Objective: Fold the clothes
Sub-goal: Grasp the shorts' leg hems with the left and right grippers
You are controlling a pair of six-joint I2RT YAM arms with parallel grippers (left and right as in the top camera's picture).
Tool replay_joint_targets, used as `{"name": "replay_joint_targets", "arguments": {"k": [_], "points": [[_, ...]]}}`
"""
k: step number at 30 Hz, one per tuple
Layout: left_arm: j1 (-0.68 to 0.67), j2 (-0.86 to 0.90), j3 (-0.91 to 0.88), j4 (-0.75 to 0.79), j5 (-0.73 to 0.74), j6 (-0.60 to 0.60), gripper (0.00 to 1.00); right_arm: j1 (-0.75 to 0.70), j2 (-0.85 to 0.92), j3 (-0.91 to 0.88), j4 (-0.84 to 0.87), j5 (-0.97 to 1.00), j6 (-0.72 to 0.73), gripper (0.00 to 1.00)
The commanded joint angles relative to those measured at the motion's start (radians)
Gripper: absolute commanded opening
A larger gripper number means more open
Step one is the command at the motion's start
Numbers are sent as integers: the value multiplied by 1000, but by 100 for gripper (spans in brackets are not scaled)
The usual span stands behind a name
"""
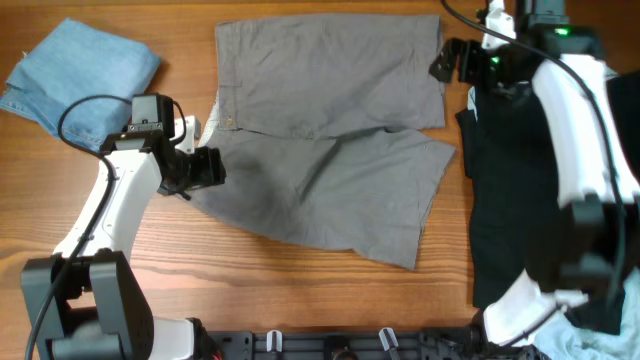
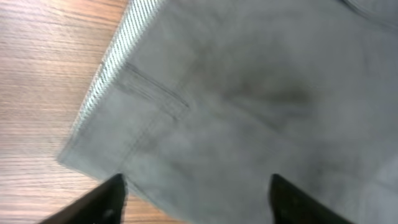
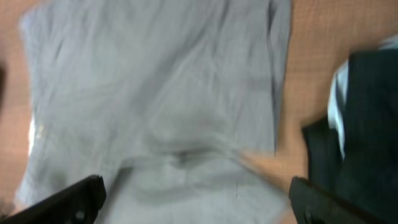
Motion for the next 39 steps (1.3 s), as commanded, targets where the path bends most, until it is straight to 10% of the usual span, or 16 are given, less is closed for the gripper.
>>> {"name": "replay_joint_targets", "arguments": {"k": [1,8,15,26,29,30,39], "points": [[11,19,-1,29,-130,-22,78,88,-160,6,-140,16,-91,99],[143,237,-1,24,-102,-141,58,253,-262,-84,-359,154,152,99],[149,312,-1,69,-42,-141,4,253,-262,-649,-121,80,331,88],[149,310,2,41,129,-72,4,254,-262,-1147,251,-129,498,71],[149,310,2,40,135,-72,4,254,-262,-1175,314,-122,509,36],[149,310,2,38,133,-72,4,248,-262,-1166,314,-70,511,4],[227,282,2,11,128,-69,4,189,-262,-1093,181,119,509,5]]}}
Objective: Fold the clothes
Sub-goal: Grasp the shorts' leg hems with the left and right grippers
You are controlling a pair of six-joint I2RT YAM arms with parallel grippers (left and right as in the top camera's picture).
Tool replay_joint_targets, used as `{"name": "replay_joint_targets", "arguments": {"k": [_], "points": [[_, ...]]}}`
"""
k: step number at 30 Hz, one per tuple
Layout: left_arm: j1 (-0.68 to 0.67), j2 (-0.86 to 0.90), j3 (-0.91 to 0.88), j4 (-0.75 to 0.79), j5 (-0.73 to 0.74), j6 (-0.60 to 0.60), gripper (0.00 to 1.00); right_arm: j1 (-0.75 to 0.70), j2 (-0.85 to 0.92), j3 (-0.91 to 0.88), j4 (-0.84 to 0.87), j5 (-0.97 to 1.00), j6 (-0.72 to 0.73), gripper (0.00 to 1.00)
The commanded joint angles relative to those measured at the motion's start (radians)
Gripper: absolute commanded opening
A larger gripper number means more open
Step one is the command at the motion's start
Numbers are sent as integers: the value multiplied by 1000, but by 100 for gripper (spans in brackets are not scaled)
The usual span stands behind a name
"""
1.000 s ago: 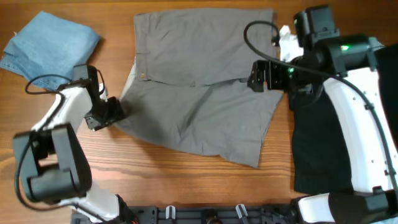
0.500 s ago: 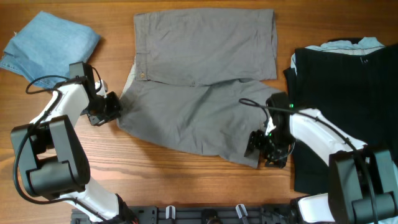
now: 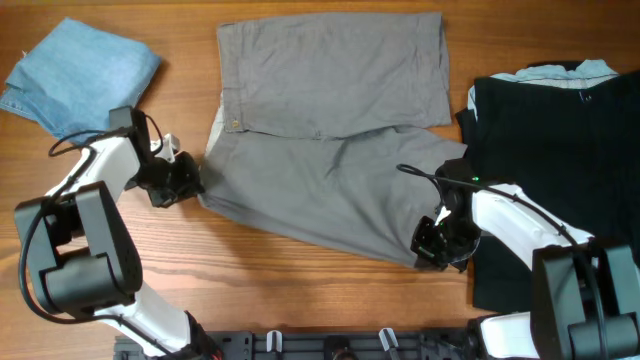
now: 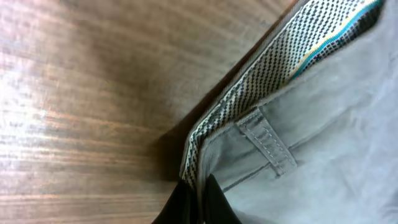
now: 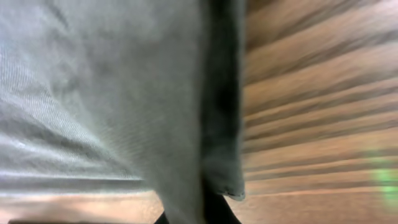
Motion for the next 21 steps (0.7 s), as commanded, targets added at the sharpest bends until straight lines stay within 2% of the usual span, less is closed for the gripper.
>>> {"name": "replay_joint_targets", "arguments": {"k": [1,2,3,4,5,6,8,9,10,11,12,13,15,16,17,18,21], "points": [[42,13,-23,-9,-47,25,11,-14,15,2,30,63,-51,4],[38,13,-23,-21,-40,25,42,-14,15,2,37,35,-80,16],[31,13,-23,-31,-40,35,57,-14,15,2,42,18,-103,30],[24,13,-23,-34,-41,50,66,-14,15,2,46,-6,-130,43],[18,13,-23,-34,-41,50,70,-14,15,2,46,-16,-140,52],[14,14,-23,-34,-41,50,70,-14,15,2,46,-17,-146,58],[11,14,-23,-35,-41,50,64,-14,15,2,44,-23,-145,72],[10,14,-27,-36,-41,50,57,-14,15,2,41,-23,-136,79],[8,14,-34,-35,-41,50,54,-14,15,-5,41,-23,-107,83],[8,14,-48,-33,-41,50,47,-14,15,-18,42,-22,-66,84],[8,14,-75,-20,-42,50,34,-14,15,-48,72,-18,-31,80],[8,14,-104,-1,-42,50,25,-14,15,-77,110,-19,-13,79],[8,14,-130,15,-42,50,9,-14,15,-113,146,0,37,75],[9,14,-130,15,-42,50,4,-15,15,-124,161,29,64,74],[9,13,-130,15,-42,50,4,-18,15,-124,161,39,86,73],[9,13,-130,11,-42,50,4,-26,15,-123,158,11,86,78],[31,-16,-114,-3,-48,14,4,-39,15,-123,140,-56,87,80]]}}
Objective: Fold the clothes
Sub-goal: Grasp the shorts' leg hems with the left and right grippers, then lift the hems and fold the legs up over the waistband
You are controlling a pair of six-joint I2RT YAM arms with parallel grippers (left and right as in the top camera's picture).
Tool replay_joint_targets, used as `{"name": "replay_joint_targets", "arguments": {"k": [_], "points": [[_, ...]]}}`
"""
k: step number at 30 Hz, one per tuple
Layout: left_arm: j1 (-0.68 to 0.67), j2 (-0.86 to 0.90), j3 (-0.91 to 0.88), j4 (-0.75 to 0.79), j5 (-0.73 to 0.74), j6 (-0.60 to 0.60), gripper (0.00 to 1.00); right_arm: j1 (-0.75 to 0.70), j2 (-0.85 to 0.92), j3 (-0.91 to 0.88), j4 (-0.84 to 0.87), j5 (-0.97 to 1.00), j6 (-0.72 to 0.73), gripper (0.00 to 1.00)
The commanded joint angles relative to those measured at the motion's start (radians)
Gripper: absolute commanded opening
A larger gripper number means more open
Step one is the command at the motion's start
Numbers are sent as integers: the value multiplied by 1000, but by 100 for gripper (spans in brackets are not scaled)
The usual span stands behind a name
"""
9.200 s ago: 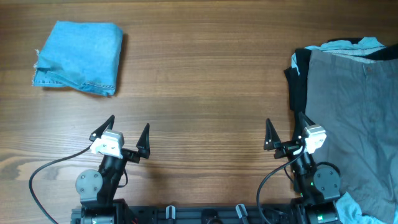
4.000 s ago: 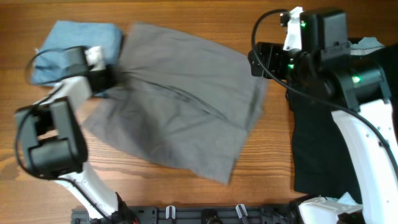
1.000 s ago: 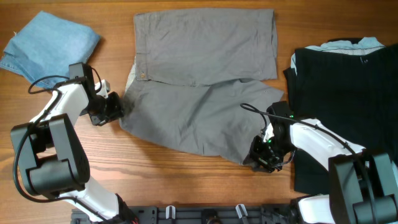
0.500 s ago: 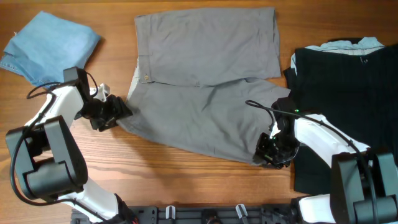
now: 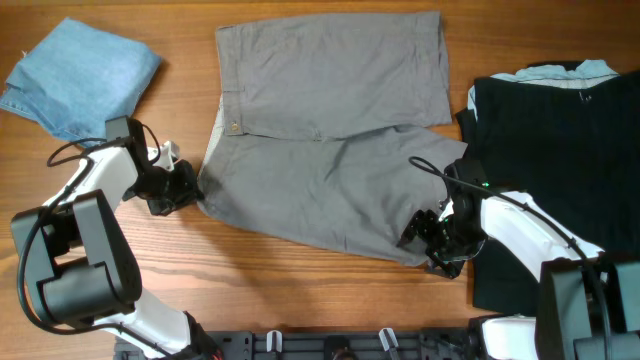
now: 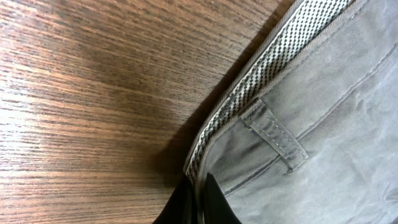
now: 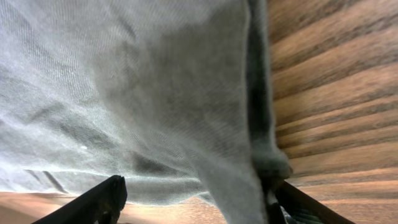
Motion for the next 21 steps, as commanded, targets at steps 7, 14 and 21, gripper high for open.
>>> {"name": "replay_joint_targets", "arguments": {"k": [7,14,21], "points": [[61,-24,-29,-11,-74,-78,4,3,62,-79,22,114,67,74],[92,-25,-29,-2,-195,-138,4,3,62,-79,13,115,67,33],[109,-56,-27,-10,-72,-99,4,3,-2,3,-26,114,-79,4]]}}
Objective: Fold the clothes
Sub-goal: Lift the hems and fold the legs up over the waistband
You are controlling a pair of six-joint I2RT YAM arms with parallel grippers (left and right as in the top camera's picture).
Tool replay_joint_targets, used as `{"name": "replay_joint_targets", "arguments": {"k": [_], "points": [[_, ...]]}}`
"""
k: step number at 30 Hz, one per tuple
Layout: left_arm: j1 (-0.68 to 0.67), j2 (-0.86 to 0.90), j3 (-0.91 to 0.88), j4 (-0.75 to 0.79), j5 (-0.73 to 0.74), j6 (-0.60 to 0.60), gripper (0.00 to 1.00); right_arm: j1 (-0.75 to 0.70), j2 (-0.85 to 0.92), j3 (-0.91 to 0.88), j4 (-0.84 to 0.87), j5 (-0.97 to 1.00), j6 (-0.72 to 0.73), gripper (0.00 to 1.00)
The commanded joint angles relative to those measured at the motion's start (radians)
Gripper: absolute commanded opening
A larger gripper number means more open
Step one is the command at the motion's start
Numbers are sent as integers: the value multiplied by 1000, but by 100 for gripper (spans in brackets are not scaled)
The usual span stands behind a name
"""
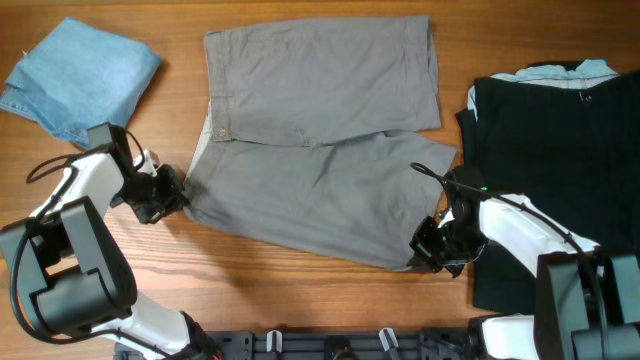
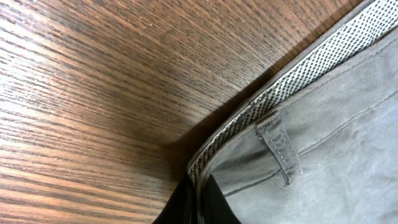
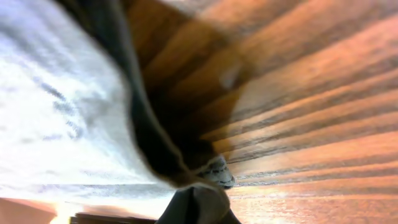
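Observation:
Grey shorts lie spread flat across the middle of the table, waistband to the left, legs to the right. My left gripper is shut on the near-left corner of the checked-lined waistband, pinched low between its dark fingers. At the near leg's outer corner, my right gripper is shut on the hem, which is raised a little off the wood. The right wrist view is blurred.
A folded blue cloth lies at the far left corner. A black garment covers the right side, a pale blue piece showing at its far edge. A black rail runs along the front edge.
My right gripper, whose fingers stood apart around the hem, is now shut on the hem corner. The left gripper and the whole shorts have shifted slightly left.
Both grippers were open above the shorts, left over the waistband, right at the far right corner. Then the left was shut on the waistband corner and the right on the near hem. The right stood open once, and now grips the hem again.

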Motion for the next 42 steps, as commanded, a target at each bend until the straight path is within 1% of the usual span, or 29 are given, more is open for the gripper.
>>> {"name": "replay_joint_targets", "arguments": {"k": [1,3,5,7,9,10,11,13,15,17,19,21,23,25,27,29,31,33,35,37,40,42], "points": [[23,-58,-8,-12,2,18,4,6,-51,63,-53,144,-140,4],[23,-140,16,-42,19,40,4,6,-141,150,-113,145,-210,4],[23,-253,41,-71,19,40,4,6,-253,251,-160,149,-244,4],[23,-415,43,-76,18,39,4,6,-353,340,-188,158,-241,4],[23,-550,44,-88,7,30,4,6,-426,425,-251,230,-239,4],[24,-621,49,-106,-7,23,4,6,-454,480,-312,275,-239,4],[23,-666,63,-133,-32,23,4,6,-468,523,-358,298,-239,4],[24,-760,131,-223,-158,24,4,6,-490,639,-442,323,-243,4],[24,-818,223,-302,-277,19,4,6,-493,745,-461,332,-243,4],[23,-837,254,-318,-313,9,4,6,-491,758,-405,335,-244,4],[23,-816,254,-320,-312,9,4,6,-439,757,-315,341,-243,4],[23,-763,254,-319,-312,9,4,6,-364,757,-238,340,-243,4],[23,-678,254,-296,-312,9,4,6,-229,757,-108,340,-282,4],[23,-588,254,-228,-313,10,4,6,-124,757,-7,319,-294,4],[23,-502,254,-134,-324,9,4,6,-14,757,74,230,-292,4],[23,-426,254,-61,-324,10,4,8,70,757,131,188,-292,4],[21,-340,254,-31,-322,9,4,8,139,757,150,169,-296,4],[21,-327,254,-46,-319,10,4,8,115,757,127,165,-340,4],[21,-366,267,-74,-319,10,4,8,47,757,93,166,-348,4],[21,-447,285,-138,-319,10,4,8,-75,757,21,170,-348,4],[22,-588,286,-224,-326,13,4,8,-254,757,-87,234,-351,4],[22,-700,286,-298,-373,13,4,8,-371,757,-164,253,-372,4]]}}
